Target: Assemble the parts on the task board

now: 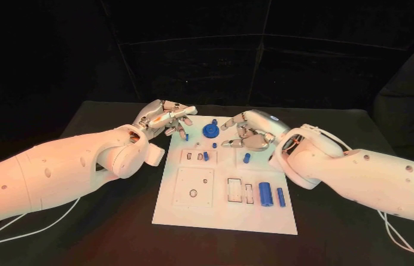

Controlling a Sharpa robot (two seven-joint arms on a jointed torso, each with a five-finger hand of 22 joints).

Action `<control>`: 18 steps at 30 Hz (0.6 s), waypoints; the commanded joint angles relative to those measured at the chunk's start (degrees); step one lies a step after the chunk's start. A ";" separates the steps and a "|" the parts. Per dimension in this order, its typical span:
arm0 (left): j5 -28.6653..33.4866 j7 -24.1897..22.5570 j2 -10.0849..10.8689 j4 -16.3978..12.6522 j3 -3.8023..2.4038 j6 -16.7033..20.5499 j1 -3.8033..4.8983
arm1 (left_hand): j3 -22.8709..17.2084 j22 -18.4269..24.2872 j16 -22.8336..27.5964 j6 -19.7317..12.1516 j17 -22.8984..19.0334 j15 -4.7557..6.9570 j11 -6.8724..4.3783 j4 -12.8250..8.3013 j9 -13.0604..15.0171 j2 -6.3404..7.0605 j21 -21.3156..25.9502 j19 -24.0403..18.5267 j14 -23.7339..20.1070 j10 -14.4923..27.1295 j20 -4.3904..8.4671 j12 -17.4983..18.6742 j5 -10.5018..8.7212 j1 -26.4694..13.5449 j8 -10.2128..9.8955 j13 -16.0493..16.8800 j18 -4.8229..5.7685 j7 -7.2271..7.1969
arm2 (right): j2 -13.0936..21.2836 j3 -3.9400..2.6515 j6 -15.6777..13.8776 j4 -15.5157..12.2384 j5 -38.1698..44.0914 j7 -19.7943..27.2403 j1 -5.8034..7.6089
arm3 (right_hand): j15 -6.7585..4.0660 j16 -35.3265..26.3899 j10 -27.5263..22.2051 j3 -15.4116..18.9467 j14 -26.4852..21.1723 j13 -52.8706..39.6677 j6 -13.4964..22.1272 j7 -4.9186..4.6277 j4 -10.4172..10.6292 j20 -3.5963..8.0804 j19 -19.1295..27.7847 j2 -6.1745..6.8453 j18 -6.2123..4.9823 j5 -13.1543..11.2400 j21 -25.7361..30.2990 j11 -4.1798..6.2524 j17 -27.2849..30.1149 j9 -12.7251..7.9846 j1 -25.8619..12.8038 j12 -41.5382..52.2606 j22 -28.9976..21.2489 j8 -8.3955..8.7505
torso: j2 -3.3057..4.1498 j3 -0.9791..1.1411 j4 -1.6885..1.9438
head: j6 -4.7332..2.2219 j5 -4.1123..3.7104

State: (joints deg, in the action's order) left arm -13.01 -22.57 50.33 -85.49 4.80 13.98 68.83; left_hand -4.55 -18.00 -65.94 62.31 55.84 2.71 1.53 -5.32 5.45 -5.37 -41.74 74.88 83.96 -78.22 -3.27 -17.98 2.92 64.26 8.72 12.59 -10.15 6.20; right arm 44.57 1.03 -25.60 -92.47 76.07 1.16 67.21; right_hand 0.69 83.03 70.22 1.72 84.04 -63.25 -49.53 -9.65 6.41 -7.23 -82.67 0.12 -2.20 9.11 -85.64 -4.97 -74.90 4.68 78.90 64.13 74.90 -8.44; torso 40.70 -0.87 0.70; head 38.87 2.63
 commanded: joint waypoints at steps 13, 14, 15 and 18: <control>-36.51 42.53 -3.98 3.96 -0.06 -15.69 4.99 | 10.18 -27.89 -19.58 -4.45 26.13 1.38 -1.58 13.02 8.15 0.39 -23.37 4.05 4.36 6.46 1.12 -32.83 0.06 -6.59 15.29 28.58 2.93 -1.78 | 6.78 -0.03 -0.33 0.58 -27.54 4.17 3.57 | -0.38 -0.53 0.80 0.44 3.33 -0.93 -0.68 -0.03 -0.42 0.53 0.35 -1.54 -0.32 0.69 0.58 0.33 -4.15 -0.05 1.01 1.21 4.48 -0.66 | -1.81 0.96 -0.69 | 0.59 0.82; -37.28 44.13 -4.66 4.53 -0.05 -16.80 5.42 | 11.21 -29.17 -19.86 -4.92 26.58 1.22 -1.84 14.69 9.32 -0.02 -24.27 4.21 4.42 6.73 1.51 -35.01 0.10 -6.81 17.28 30.56 2.86 -2.15 | 6.84 -0.03 -0.23 0.78 -28.59 4.15 3.72 | -0.38 -0.56 0.83 0.46 3.32 -0.95 -0.70 -0.03 -0.42 0.53 0.37 -1.54 -0.33 0.71 0.59 0.34 -4.11 -0.05 1.02 1.24 4.45 -0.67 | -1.89 1.07 -0.68 | 0.67 0.94; -38.01 45.44 -5.34 5.11 -0.05 -17.87 5.82 | 11.58 -30.04 -20.04 -5.16 26.90 1.47 -1.83 15.33 9.74 -0.22 -24.81 4.38 4.48 6.71 1.42 -35.84 -0.03 -6.91 17.96 31.40 3.10 -2.23 | 6.84 -0.03 -0.14 0.96 -29.42 4.11 3.87 | -0.39 -0.60 0.83 0.48 3.31 -0.96 -0.71 -0.03 -0.43 0.53 0.44 -1.58 -0.36 0.75 0.64 0.34 -4.06 -0.06 1.04 1.25 4.35 -0.69 | -1.93 1.18 -0.66 | 0.70 0.98; -39.82 47.74 -7.06 6.51 -0.04 -19.77 6.55 | 13.69 -33.89 -21.13 -6.89 28.76 1.78 -2.24 18.25 11.92 -0.73 -27.34 5.24 4.86 6.60 1.68 -39.37 -0.20 -6.57 21.37 34.83 3.70 -2.50 | 6.62 -0.03 0.15 1.47 -30.81 4.02 4.14 | -0.39 -0.69 0.81 0.50 3.28 -0.91 -0.72 -0.03 -0.43 0.54 0.55 -1.62 -0.39 0.82 0.71 0.35 -3.93 -0.06 1.06 1.22 4.20 -0.72 | -2.04 1.39 -0.72 | 0.96 1.03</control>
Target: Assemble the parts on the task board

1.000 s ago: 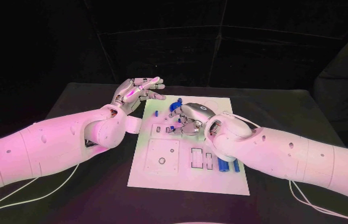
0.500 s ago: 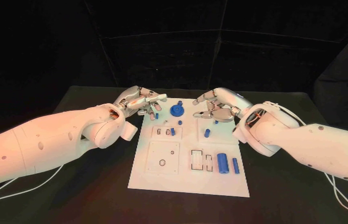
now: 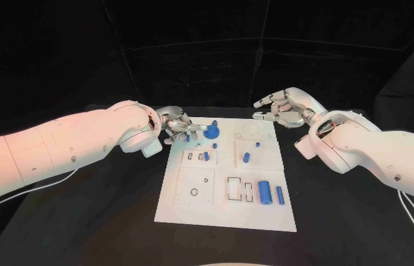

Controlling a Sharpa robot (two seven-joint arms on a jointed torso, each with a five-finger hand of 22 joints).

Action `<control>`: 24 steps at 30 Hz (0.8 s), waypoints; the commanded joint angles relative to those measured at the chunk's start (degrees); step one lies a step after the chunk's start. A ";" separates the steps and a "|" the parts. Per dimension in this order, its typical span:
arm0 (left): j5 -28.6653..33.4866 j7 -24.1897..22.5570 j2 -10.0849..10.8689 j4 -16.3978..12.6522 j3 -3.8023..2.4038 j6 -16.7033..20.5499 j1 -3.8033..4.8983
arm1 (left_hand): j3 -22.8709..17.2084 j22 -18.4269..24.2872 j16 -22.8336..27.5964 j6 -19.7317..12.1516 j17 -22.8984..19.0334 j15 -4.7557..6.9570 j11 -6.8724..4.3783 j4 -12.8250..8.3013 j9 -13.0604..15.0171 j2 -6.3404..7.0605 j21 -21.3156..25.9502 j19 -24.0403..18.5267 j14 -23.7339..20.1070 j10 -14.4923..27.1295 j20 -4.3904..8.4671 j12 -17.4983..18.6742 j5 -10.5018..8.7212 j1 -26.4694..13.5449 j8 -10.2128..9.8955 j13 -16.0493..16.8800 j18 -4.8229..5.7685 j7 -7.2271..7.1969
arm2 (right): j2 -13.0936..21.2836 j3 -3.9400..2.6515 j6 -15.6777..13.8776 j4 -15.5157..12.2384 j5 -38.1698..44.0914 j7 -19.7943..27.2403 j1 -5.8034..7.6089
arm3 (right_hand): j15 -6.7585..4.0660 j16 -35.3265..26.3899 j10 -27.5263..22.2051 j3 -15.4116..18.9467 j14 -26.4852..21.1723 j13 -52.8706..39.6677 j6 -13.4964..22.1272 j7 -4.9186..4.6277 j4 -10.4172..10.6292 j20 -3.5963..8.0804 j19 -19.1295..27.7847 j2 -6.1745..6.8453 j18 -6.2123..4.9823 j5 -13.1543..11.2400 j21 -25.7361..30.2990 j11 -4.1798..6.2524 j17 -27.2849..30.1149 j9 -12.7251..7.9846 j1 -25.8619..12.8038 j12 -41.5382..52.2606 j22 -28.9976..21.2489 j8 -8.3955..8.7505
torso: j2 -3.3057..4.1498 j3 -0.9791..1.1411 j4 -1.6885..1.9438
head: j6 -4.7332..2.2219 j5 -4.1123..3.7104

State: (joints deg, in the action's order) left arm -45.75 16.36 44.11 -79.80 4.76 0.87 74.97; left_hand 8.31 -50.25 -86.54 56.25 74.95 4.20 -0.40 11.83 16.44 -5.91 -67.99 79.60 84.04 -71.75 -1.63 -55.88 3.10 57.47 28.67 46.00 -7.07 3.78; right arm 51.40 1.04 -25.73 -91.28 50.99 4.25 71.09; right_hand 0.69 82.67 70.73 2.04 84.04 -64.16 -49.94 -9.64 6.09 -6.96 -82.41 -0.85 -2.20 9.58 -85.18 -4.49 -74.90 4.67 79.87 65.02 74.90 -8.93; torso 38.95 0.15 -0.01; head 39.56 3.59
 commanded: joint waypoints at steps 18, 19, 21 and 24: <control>-12.46 12.40 -11.08 8.25 1.31 -15.18 1.78 | 5.31 -12.68 -3.46 -3.64 15.05 0.78 -0.89 4.51 5.55 -1.22 -8.01 2.93 5.96 -3.02 0.52 -10.29 -0.38 2.93 8.30 11.10 2.25 -0.88 | -1.48 -0.04 1.38 1.80 -6.55 -1.24 0.60 | -0.45 -0.69 0.05 0.67 3.22 0.40 0.01 -0.09 -0.45 0.37 0.48 -1.47 -0.46 2.84 0.48 -0.12 -3.61 -0.37 0.93 0.16 3.85 -0.49 | -0.15 0.26 -0.08 | 0.83 -0.34; -12.48 12.45 -11.44 8.52 1.39 -15.46 1.79 | 5.39 -12.79 -3.46 -3.68 15.05 0.78 -0.89 4.51 5.60 -1.22 -8.07 2.94 5.96 -3.04 0.52 -10.36 -0.38 2.95 8.37 11.18 2.27 -0.89 | -1.55 -0.04 1.41 1.86 -6.53 -1.32 0.60 | -0.45 -0.73 0.01 0.77 3.22 0.46 0.04 -0.09 -0.47 0.37 0.50 -1.55 -0.47 3.28 0.50 -0.13 -3.58 -0.41 0.99 0.13 3.81 -0.54 | -0.15 0.24 -0.03 | 0.92 -0.39; -12.27 12.55 -12.23 9.08 1.55 -16.15 1.80 | 5.46 -12.83 -3.46 -3.72 15.05 0.78 -0.89 4.50 5.65 -1.22 -8.10 2.93 5.96 -3.06 0.52 -10.43 -0.38 2.96 8.44 11.25 2.27 -0.89 | -1.70 -0.04 1.53 1.96 -6.48 -1.48 0.60 | -0.47 -0.79 -0.17 0.87 3.22 0.63 0.17 -0.13 -0.62 0.40 0.53 -1.67 -0.49 5.90 0.55 -0.12 -3.56 -0.51 1.33 0.00 3.75 -0.60 | -0.14 0.25 -0.02 | 1.07 -0.40; -11.94 12.69 -13.08 9.57 1.72 -17.08 1.81 | 5.54 -13.02 -3.46 -3.80 15.05 0.78 -0.90 4.47 5.74 -1.26 -8.22 2.96 5.96 -3.11 0.52 -10.57 -0.37 3.03 8.56 11.41 2.30 -0.89 | -1.91 -0.04 1.68 2.02 -6.39 -1.60 0.60 | -0.46 -0.91 -0.34 1.02 3.21 0.87 0.27 -0.16 -0.66 0.40 0.61 -1.80 -0.52 7.55 0.64 -0.13 -3.46 -0.60 1.50 -0.16 3.61 -0.69 | -0.11 0.28 -0.04 | 1.18 -0.41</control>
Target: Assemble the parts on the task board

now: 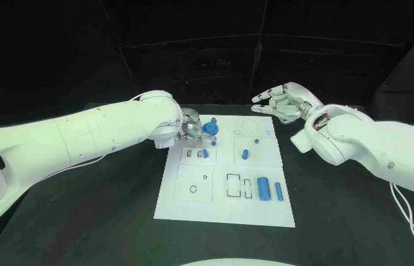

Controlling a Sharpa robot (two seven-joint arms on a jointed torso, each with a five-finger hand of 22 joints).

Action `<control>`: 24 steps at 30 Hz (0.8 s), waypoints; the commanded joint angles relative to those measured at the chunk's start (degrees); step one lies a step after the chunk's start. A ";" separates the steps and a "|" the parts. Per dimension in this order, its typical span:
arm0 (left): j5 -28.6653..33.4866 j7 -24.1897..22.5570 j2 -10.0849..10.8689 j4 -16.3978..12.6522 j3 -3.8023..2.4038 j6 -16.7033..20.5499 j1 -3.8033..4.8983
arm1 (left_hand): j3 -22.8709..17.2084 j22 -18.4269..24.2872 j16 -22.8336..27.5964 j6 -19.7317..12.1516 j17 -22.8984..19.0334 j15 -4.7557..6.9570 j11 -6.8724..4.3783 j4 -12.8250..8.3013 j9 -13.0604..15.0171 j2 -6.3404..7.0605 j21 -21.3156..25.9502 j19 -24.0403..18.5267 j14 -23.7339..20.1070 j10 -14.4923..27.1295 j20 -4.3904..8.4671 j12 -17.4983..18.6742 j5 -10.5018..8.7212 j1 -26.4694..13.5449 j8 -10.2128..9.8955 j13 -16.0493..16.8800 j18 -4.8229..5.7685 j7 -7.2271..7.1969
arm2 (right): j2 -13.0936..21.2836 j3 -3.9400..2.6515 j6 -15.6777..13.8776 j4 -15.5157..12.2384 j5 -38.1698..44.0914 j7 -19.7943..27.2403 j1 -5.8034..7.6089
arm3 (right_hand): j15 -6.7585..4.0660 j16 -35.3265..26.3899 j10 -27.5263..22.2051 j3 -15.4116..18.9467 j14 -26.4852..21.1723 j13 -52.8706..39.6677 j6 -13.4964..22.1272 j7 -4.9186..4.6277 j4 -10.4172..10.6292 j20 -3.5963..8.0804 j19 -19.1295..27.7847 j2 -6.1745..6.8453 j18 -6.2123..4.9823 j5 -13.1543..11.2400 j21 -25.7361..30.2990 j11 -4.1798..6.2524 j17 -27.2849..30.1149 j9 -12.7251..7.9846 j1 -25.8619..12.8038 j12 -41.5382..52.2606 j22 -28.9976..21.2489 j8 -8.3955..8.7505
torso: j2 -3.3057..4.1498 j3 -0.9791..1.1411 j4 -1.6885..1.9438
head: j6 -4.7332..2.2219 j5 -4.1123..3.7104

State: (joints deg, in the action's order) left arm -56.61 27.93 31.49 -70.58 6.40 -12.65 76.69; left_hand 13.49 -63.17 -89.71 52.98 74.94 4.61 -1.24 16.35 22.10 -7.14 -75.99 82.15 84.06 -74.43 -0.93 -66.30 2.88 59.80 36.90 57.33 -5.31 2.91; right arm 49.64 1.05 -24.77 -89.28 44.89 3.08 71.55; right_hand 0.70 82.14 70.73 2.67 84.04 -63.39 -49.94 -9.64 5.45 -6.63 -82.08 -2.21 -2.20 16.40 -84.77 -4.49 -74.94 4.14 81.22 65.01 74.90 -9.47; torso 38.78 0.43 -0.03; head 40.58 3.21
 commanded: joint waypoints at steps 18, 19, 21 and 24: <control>-0.77 1.66 -1.43 0.73 0.43 -7.67 0.10 | 0.43 -0.82 -0.29 -1.03 15.06 0.36 -0.07 -0.43 0.77 -0.98 -0.69 0.37 5.94 -0.52 -0.20 -0.83 -0.12 1.68 1.29 0.81 0.62 -0.06 | -0.59 -0.04 0.90 0.43 -0.01 -0.64 0.15 | -0.46 -0.40 -0.42 0.43 3.21 0.22 0.30 -0.16 -0.02 0.07 0.32 -0.50 -0.52 1.15 0.27 -0.13 -3.41 -0.09 0.21 -0.24 3.56 -0.18 | 0.05 -0.07 -0.08 | 0.79 0.08; -0.76 1.67 -1.47 0.75 0.44 -7.77 0.10 | 0.43 -0.86 -0.29 -1.05 15.06 0.36 -0.08 -0.46 0.81 -1.02 -0.71 0.36 5.94 -0.52 -0.20 -0.87 -0.12 1.75 1.35 0.85 0.62 -0.07 | -0.62 -0.04 0.92 0.46 -0.01 -0.65 0.15 | -0.46 -0.40 -0.42 0.43 3.21 0.22 0.30 -0.16 -0.02 0.07 0.32 -0.50 -0.52 1.15 0.27 -0.13 -3.41 -0.09 0.21 -0.24 3.56 -0.18 | 0.06 -0.08 -0.07 | 0.83 0.06; -0.76 1.68 -1.57 0.84 0.45 -7.96 0.10 | 0.43 -0.93 -0.29 -1.07 15.06 0.36 -0.08 -0.50 0.87 -1.07 -0.76 0.36 5.94 -0.53 -0.21 -0.92 -0.12 1.84 1.44 0.90 0.63 -0.08 | -0.67 -0.04 0.95 0.52 0.00 -0.67 0.15 | -0.46 -0.40 -0.42 0.43 3.21 0.22 0.30 -0.16 -0.02 0.07 0.32 -0.50 -0.52 1.15 0.27 -0.13 -3.41 -0.09 0.21 -0.24 3.56 -0.18 | 0.05 -0.07 -0.03 | 0.84 0.02; -0.76 1.71 -1.74 1.09 0.46 -8.19 0.10 | 0.42 -0.88 -0.29 -1.09 15.06 0.37 -0.09 -0.56 0.94 -1.15 -0.74 0.33 5.94 -0.53 -0.21 -0.95 -0.12 1.95 1.55 0.93 0.61 -0.09 | -0.73 -0.04 1.00 0.61 0.00 -0.70 0.15 | -0.46 -0.47 -0.38 0.46 3.19 0.17 0.31 -0.16 -0.02 0.06 0.35 -0.51 -0.53 1.33 0.30 -0.14 -3.33 -0.10 0.23 -0.18 3.50 -0.20 | -0.01 -0.04 0.08 | 0.92 0.03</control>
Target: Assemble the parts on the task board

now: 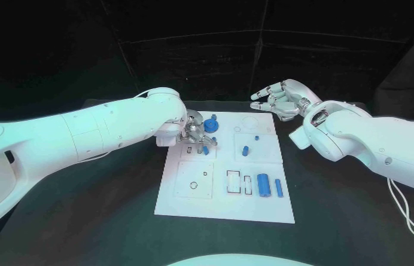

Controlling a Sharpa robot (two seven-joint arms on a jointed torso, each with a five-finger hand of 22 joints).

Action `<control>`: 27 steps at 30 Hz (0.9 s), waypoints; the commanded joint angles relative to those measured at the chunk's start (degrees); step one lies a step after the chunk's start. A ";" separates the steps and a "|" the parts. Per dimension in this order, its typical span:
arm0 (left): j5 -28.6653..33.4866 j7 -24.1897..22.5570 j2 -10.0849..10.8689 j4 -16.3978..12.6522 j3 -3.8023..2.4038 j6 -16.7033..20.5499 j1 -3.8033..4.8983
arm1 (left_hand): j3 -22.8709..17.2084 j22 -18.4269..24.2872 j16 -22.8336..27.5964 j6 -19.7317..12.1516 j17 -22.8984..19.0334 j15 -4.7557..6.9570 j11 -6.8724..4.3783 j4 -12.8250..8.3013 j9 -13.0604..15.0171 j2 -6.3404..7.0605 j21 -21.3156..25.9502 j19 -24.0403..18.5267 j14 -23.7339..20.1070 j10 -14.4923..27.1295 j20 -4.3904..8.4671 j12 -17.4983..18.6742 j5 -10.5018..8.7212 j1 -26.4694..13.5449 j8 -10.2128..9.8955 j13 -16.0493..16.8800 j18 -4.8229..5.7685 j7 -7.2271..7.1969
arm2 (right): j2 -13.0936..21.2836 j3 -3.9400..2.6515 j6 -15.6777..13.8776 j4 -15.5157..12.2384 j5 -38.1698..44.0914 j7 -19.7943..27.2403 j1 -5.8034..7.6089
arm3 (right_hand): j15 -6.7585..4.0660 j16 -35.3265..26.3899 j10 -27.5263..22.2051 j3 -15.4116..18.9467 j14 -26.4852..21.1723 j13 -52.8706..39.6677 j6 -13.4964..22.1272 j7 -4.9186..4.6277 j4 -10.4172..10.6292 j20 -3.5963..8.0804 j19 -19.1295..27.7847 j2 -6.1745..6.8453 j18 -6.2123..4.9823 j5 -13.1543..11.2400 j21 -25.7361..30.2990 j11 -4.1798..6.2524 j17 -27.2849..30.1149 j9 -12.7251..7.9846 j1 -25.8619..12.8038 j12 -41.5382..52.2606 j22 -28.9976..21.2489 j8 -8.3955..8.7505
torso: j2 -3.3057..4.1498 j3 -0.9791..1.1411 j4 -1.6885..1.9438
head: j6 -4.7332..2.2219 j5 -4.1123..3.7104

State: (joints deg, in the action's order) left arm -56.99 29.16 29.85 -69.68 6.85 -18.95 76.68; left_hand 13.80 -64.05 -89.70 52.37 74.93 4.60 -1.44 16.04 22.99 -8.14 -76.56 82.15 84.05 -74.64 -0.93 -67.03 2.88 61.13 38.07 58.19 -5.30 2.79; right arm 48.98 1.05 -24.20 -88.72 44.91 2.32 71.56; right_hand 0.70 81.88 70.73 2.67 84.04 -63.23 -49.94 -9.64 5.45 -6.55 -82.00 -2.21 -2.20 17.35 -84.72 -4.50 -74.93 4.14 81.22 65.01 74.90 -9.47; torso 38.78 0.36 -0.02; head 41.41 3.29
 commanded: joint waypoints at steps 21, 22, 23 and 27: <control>-0.03 0.52 -0.63 0.57 1.39 -2.82 0.09 | -0.23 -0.63 -0.30 -0.98 15.07 0.40 0.07 -1.33 0.75 -0.82 -0.58 0.27 5.95 -0.32 -0.21 -0.60 -0.10 2.30 1.32 0.46 0.67 -0.02 | -0.62 -0.03 0.92 0.63 -0.02 -0.18 0.13 | -0.46 -0.23 -0.34 0.48 3.18 -0.03 0.31 -0.17 -0.01 -0.02 0.30 -0.52 -0.55 0.46 0.26 -0.13 -3.31 -0.10 0.22 -0.13 3.46 -0.21 | -0.02 0.03 0.08 | 0.41 -0.04; -0.02 0.51 -0.64 0.56 1.41 -2.71 0.08 | -0.36 -0.66 -0.30 -1.07 15.07 0.40 0.07 -1.53 0.84 -0.96 -0.60 0.24 5.95 -0.31 -0.21 -0.65 -0.10 2.57 1.43 0.50 0.67 -0.02 | -0.66 -0.03 0.97 0.67 -0.02 -0.20 0.13 | -0.46 -0.23 -0.34 0.48 3.18 -0.03 0.31 -0.17 -0.01 -0.02 0.30 -0.52 -0.55 0.46 0.26 -0.13 -3.31 -0.10 0.22 -0.13 3.46 -0.21 | -0.03 0.05 0.07 | 0.41 -0.03; 0.03 0.50 -0.64 0.54 1.43 -2.61 0.08 | -0.51 -0.69 -0.30 -1.15 15.07 0.40 0.06 -1.74 0.92 -1.12 -0.63 0.22 5.95 -0.30 -0.21 -0.68 -0.10 2.86 1.54 0.53 0.67 -0.02 | -0.71 -0.03 1.00 0.71 -0.02 -0.22 0.13 | -0.46 -0.26 -0.34 0.49 3.18 -0.03 0.31 -0.17 0.00 -0.02 0.32 -0.55 -0.55 0.57 0.28 -0.13 -3.28 -0.11 0.22 -0.12 3.44 -0.23 | -0.01 0.05 0.07 | 0.39 -0.01; 0.25 0.47 -0.61 0.41 1.47 -2.26 0.08 | -0.83 -0.86 -0.30 -1.30 15.07 0.40 0.06 -2.04 1.07 -1.51 -0.72 0.20 5.95 -0.29 -0.21 -0.74 -0.10 3.27 1.73 0.60 0.69 -0.02 | -0.88 -0.03 1.13 0.83 -0.02 -0.28 0.13 | -0.46 -0.28 -0.33 0.50 3.17 -0.03 0.32 -0.17 0.01 -0.02 0.33 -0.57 -0.56 0.65 0.29 -0.14 -3.26 -0.11 0.22 -0.11 3.42 -0.24 | -0.01 0.08 0.02 | 0.44 0.11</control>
State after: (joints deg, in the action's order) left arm -56.90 29.28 29.26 -69.16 8.29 -21.13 76.68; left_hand 12.93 -64.86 -89.70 51.57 74.92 4.60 -1.43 14.21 24.01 -9.91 -77.02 82.34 84.05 -74.63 -1.13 -67.45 2.88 63.93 39.52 58.73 -5.31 2.75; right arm 48.15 1.05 -23.66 -87.91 44.92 2.00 71.56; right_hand 0.70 81.88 70.73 2.81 84.04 -63.24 -49.94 -9.64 5.59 -6.55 -82.00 -2.21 -2.20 17.64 -84.71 -4.50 -74.92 4.10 81.22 65.01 74.90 -9.47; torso 38.78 0.41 0.05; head 41.82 3.32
